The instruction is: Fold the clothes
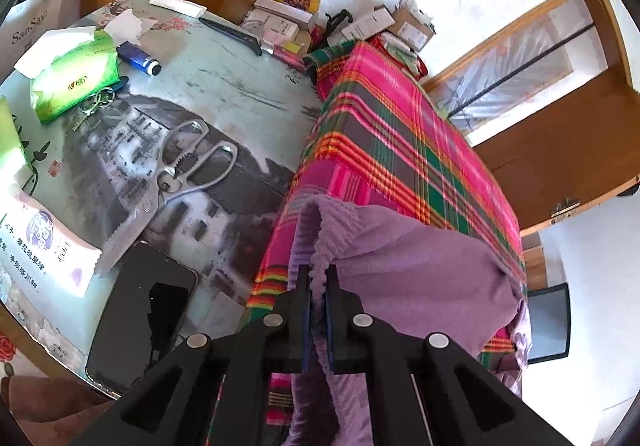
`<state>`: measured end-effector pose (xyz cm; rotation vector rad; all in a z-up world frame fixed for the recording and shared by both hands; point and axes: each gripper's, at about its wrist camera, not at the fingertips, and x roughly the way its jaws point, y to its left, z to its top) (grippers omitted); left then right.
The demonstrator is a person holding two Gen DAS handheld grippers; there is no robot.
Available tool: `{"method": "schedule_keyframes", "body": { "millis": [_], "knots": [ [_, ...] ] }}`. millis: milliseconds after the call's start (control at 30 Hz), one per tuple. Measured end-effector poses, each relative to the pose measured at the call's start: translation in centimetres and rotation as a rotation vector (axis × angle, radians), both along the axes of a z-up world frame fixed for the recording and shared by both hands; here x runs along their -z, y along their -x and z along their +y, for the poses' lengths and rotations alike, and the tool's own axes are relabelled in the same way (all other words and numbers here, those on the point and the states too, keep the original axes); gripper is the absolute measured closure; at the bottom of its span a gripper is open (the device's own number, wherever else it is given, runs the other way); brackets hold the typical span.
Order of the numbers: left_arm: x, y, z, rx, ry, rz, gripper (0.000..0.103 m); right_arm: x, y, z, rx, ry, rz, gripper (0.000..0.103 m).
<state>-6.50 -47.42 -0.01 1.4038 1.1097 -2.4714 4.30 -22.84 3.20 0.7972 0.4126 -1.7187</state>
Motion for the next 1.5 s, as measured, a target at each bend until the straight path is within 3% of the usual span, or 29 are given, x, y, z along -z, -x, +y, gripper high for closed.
{"method": "schedule_keyframes", "body": {
  "millis": [233,433,800,933,1100,1333,1500],
  "knots": [
    [1.2,0.0,-0.3,-0.014,-0.007,-0.035,0.097,1.7,0.3,-1.2,0.012,-0.044,-0.056,0.101],
    [2.2,0.0,-0.5,-0.025,-0.013,-0.064,0.089,2.5,-0.1,-2.3,0.028,-0.095,-0.028,0.099],
    [-1.0,-4.4,1.0,-0.077,0.086,-0.040,0.087,0.6,1.5,0.7,0.127,-0.031,0.003,0.096],
    [-2.6,-6.2,2.3,-0.088,0.135,-0.024,0.087,-0.7,2.5,3.8,0.205,0.013,0.011,0.096],
    [-4.3,-8.0,6.0,-0.046,0.134,-0.004,0.086,-1.7,3.9,9.5,0.336,0.052,0.030,0.096],
    [-4.4,-8.3,14.7,0.117,0.135,-0.005,0.085,-1.6,6.2,19.1,0.587,0.047,0.058,0.096],
    [-3.0,-7.3,20.9,0.236,0.080,-0.017,0.085,-1.3,7.8,26.9,0.787,0.044,0.077,0.096]
  ]
}}
